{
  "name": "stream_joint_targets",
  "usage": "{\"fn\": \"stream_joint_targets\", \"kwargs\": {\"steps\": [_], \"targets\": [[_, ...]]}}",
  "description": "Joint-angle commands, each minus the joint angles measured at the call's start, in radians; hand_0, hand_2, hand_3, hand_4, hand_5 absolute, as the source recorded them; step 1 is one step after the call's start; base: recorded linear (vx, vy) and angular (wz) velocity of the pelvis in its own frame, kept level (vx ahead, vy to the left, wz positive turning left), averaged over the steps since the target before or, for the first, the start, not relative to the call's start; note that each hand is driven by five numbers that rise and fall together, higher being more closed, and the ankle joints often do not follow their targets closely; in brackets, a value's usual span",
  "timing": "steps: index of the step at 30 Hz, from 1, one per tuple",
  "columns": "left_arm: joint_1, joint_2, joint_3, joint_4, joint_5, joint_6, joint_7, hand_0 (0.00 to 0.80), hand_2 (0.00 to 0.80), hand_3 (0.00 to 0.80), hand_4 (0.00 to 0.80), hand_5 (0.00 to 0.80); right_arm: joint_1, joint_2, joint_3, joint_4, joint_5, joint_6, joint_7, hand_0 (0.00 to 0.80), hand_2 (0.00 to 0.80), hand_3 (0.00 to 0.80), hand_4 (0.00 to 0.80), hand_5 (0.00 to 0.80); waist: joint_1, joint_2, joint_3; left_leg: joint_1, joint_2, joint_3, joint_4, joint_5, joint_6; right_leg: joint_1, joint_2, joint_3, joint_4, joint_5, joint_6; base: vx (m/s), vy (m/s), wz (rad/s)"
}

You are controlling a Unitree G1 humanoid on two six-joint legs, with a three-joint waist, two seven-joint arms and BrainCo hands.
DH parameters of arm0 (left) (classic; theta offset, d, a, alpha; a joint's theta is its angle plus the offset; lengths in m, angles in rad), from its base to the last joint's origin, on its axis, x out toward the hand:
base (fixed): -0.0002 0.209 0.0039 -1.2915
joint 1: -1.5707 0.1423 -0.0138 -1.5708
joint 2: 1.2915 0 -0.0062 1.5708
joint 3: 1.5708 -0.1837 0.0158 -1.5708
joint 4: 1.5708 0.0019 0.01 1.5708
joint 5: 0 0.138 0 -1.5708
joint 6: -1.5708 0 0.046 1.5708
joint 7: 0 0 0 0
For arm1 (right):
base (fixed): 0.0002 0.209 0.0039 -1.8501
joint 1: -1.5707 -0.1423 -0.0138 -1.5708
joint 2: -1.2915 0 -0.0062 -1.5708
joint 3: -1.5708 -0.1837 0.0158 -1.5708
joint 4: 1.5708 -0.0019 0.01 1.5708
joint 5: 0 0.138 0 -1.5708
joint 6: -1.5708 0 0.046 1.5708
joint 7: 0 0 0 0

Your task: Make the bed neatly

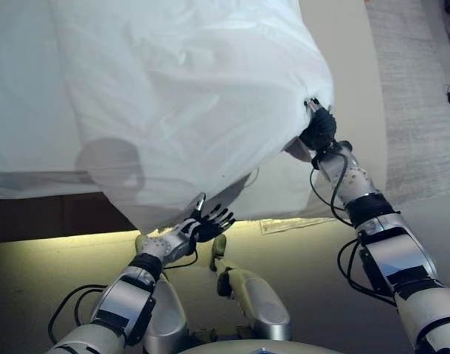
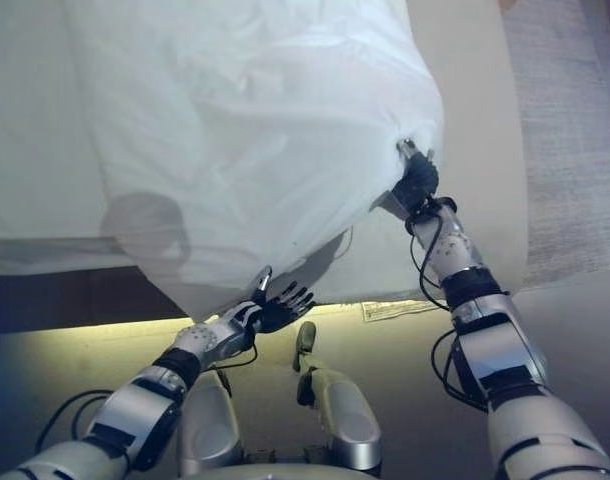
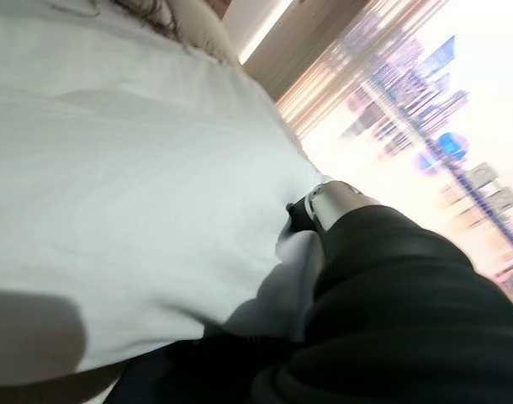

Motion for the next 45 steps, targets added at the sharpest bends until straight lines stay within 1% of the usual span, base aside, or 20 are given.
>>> {"fn": "stream_joint_targets", "kwargs": {"steps": [1,4,7,8,9,11,12,14,16,20,21,24,26,31,36,38,42,43,44,45], "targets": [[0.0,-0.068,-0.024,0.019,-0.058,0.082,0.042,0.0,0.0,0.0,0.0,0.0,-0.054,-0.049,-0.058,-0.162,0.059,-0.133,0.02,0.8,0.8,0.8,0.8,0.8,0.012,-0.036,-0.024,-0.038,0.039,0.02,0.112,-0.081,0.009,-0.01,-0.085,-0.036,0.035,-0.009,0.123,-0.039,-0.06,0.03],[0.012,-0.078,-0.033,0.012,-0.084,0.092,0.045,0.0,0.0,0.0,0.0,0.0,-0.055,-0.055,-0.062,-0.181,0.051,-0.131,0.016,0.8,0.8,0.8,0.8,0.8,0.011,-0.037,-0.019,-0.038,0.039,0.02,0.102,-0.075,0.006,-0.012,-0.082,-0.034,0.029,-0.005,0.125,-0.023,-0.026,0.0],[0.022,-0.087,-0.047,-0.001,-0.13,0.076,0.007,0.0,0.0,0.0,0.0,0.0,-0.063,-0.064,-0.061,-0.185,0.049,-0.126,0.015,0.8,0.8,0.8,0.8,0.8,0.01,-0.033,-0.016,-0.034,0.037,0.02,0.089,-0.068,0.003,-0.012,-0.083,-0.034,0.023,-0.001,0.126,0.0,0.0,0.0],[0.023,-0.091,-0.054,-0.01,-0.142,0.061,-0.024,0.0,0.0,0.0,0.0,0.0,-0.065,-0.068,-0.06,-0.189,0.046,-0.12,0.01,0.8,0.8,0.8,0.8,0.8,0.009,-0.032,-0.016,-0.034,0.037,0.021,0.086,-0.066,0.003,-0.013,-0.083,-0.034,0.022,-0.001,0.126,0.0,0.0,0.0],[0.025,-0.093,-0.057,-0.017,-0.149,0.042,-0.045,0.0,0.0,0.0,0.0,0.0,-0.066,-0.069,-0.059,-0.192,0.044,-0.117,0.007,0.8,0.8,0.8,0.8,0.8,0.009,-0.032,-0.015,-0.033,0.037,0.023,0.086,-0.066,0.002,-0.013,-0.084,-0.034,0.023,-0.001,0.126,0.0,0.0,0.0],[0.023,-0.096,-0.054,-0.035,-0.177,-0.031,-0.075,0.0,0.0,0.0,0.0,0.0,-0.064,-0.071,-0.062,-0.193,0.04,-0.109,0.007,0.8,0.8,0.8,0.8,0.8,0.007,-0.031,-0.014,-0.032,0.039,0.024,0.087,-0.065,0.0,-0.014,-0.084,-0.035,0.025,-0.002,0.125,-0.008,0.0,-0.02],[0.019,-0.094,-0.049,-0.045,-0.185,-0.066,-0.117,0.0,0.0,0.0,0.0,0.0,-0.062,-0.071,-0.066,-0.19,0.04,-0.106,0.008,0.8,0.8,0.8,0.8,0.8,0.006,-0.032,-0.014,-0.032,0.04,0.023,0.088,-0.065,-0.002,-0.015,-0.084,-0.036,0.027,-0.003,0.125,-0.015,-0.005,-0.03],[0.009,-0.093,-0.032,-0.071,-0.193,-0.117,-0.155,0.0,0.0,0.0,0.0,0.0,-0.052,-0.071,-0.075,-0.193,0.04,-0.094,0.007,0.8,0.8,0.8,0.8,0.8,0.003,-0.034,-0.014,-0.034,0.042,0.021,0.094,-0.068,-0.004,-0.017,-0.084,-0.036,0.032,-0.007,0.124,0.0,0.0,0.0],[-0.003,-0.099,-0.025,-0.101,-0.197,-0.187,-0.18,0.0,0.0,0.0,0.0,0.0,-0.037,-0.063,-0.081,-0.193,0.034,-0.09,0.01,0.8,0.8,0.8,0.8,0.8,0.001,-0.034,-0.015,-0.032,0.041,0.02,0.093,-0.069,-0.005,-0.014,-0.084,-0.036,0.03,-0.007,0.125,0.0,0.0,0.0],[-0.035,-0.108,-0.019,-0.133,-0.161,-0.279,-0.23,0.0,0.0,0.0,0.0,0.0,-0.028,-0.051,-0.086,-0.191,0.028,-0.076,0.017,0.8,0.8,0.8,0.8,0.8,-0.005,-0.035,-0.016,-0.031,0.042,0.021,0.094,-0.069,-0.005,-0.016,-0.085,-0.037,0.031,-0.005,0.128,0.0,0.0,0.0],[-0.044,-0.113,-0.018,-0.141,-0.167,-0.314,-0.255,0.0,0.0,0.0,0.0,0.0,-0.026,-0.047,-0.086,-0.189,0.027,-0.07,0.019,0.8,0.8,0.8,0.8,0.8,-0.006,-0.036,-0.016,-0.03,0.041,0.022,0.095,-0.071,-0.004,-0.015,-0.085,-0.038,0.031,-0.005,0.128,0.0,0.0,0.0],[-0.056,-0.116,-0.02,-0.166,-0.167,-0.359,-0.282,0.0,0.0,0.0,0.0,0.0,-0.022,-0.044,-0.083,-0.184,0.03,-0.064,0.025,0.8,0.8,0.8,0.8,0.8,-0.007,-0.037,-0.015,-0.029,0.042,0.021,0.099,-0.073,-0.005,-0.014,-0.085,-0.038,0.032,-0.005,0.128,0.0,0.0,0.0],[-0.077,-0.125,-0.015,-0.183,-0.17,-0.403,-0.306,0.0,0.0,0.0,0.0,0.0,-0.018,-0.039,-0.081,-0.181,0.032,-0.059,0.028,0.8,0.8,0.8,0.8,0.8,-0.011,-0.038,-0.016,-0.026,0.043,0.022,0.102,-0.076,-0.006,-0.009,-0.084,-0.038,0.03,-0.005,0.129,0.0,0.0,0.0],[-0.098,-0.137,-0.014,-0.204,-0.185,-0.458,-0.322,0.0,0.0,0.0,0.0,0.0,-0.012,-0.032,-0.085,-0.172,0.028,-0.049,0.038,0.8,0.8,0.8,0.8,0.8,-0.014,-0.04,-0.017,-0.019,0.042,0.026,0.099,-0.079,-0.007,-0.003,-0.083,-0.036,0.025,-0.005,0.13,0.0,0.0,0.0],[-0.104,-0.142,-0.009,-0.202,-0.205,-0.533,-0.297,0.0,0.0,0.0,0.0,0.0,-0.012,-0.033,-0.085,-0.164,0.027,-0.039,0.046,0.8,0.8,0.8,0.8,0.8,-0.017,-0.038,-0.017,-0.013,0.044,0.029,0.098,-0.08,-0.009,0.001,-0.084,-0.041,0.026,-0.007,0.13,0.0,0.0,0.0],[-0.1,-0.138,0.003,-0.198,-0.208,-0.542,-0.302,0.0,0.0,0.0,0.0,0.0,-0.012,-0.033,-0.084,-0.163,0.024,-0.034,0.04,0.8,0.8,0.8,0.8,0.8,-0.016,-0.036,-0.018,-0.011,0.043,0.028,0.095,-0.078,-0.01,0.003,-0.085,-0.041,0.024,-0.007,0.131,0.0,0.0,0.0],[-0.102,-0.127,0.028,-0.182,-0.198,-0.537,-0.32,0.0,0.0,0.0,0.0,0.0,-0.013,-0.04,-0.082,-0.149,0.018,-0.017,0.039,0.8,0.8,0.8,0.8,0.8,-0.015,-0.029,-0.019,-0.005,0.037,0.028,0.084,-0.074,-0.011,0.005,-0.087,-0.043,0.021,-0.008,0.132,-0.004,0.018,0.0],[-0.102,-0.125,0.03,-0.18,-0.201,-0.546,-0.32,0.223,0.223,0.223,0.223,0.223,-0.012,-0.043,-0.082,-0.143,0.016,-0.013,0.041,0.8,0.8,0.8,0.8,0.8,-0.014,-0.025,-0.019,-0.004,0.036,0.026,0.084,-0.074,-0.011,0.006,-0.089,-0.044,0.022,-0.01,0.131,0.005,0.036,0.0],[-0.101,-0.124,0.031,-0.181,-0.205,-0.556,-0.32,0.621,0.621,0.621,0.621,0.621,-0.012,-0.044,-0.082,-0.138,0.012,-0.009,0.041,0.8,0.8,0.8,0.8,0.8,-0.013,-0.023,-0.019,-0.004,0.033,0.023,0.083,-0.074,-0.01,0.006,-0.09,-0.045,0.023,-0.01,0.131,0.012,0.037,0.01],[-0.1,-0.123,0.035,-0.181,-0.202,-0.563,-0.326,0.8,0.8,0.8,0.8,0.8,-0.012,-0.046,-0.083,-0.131,0.006,-0.006,0.038,0.8,0.8,0.8,0.8,0.8,-0.012,-0.02,-0.019,-0.003,0.029,0.021,0.081,-0.073,-0.009,0.006,-0.091,-0.045,0.023,-0.01,0.131,0.01,0.04,0.01]]}}
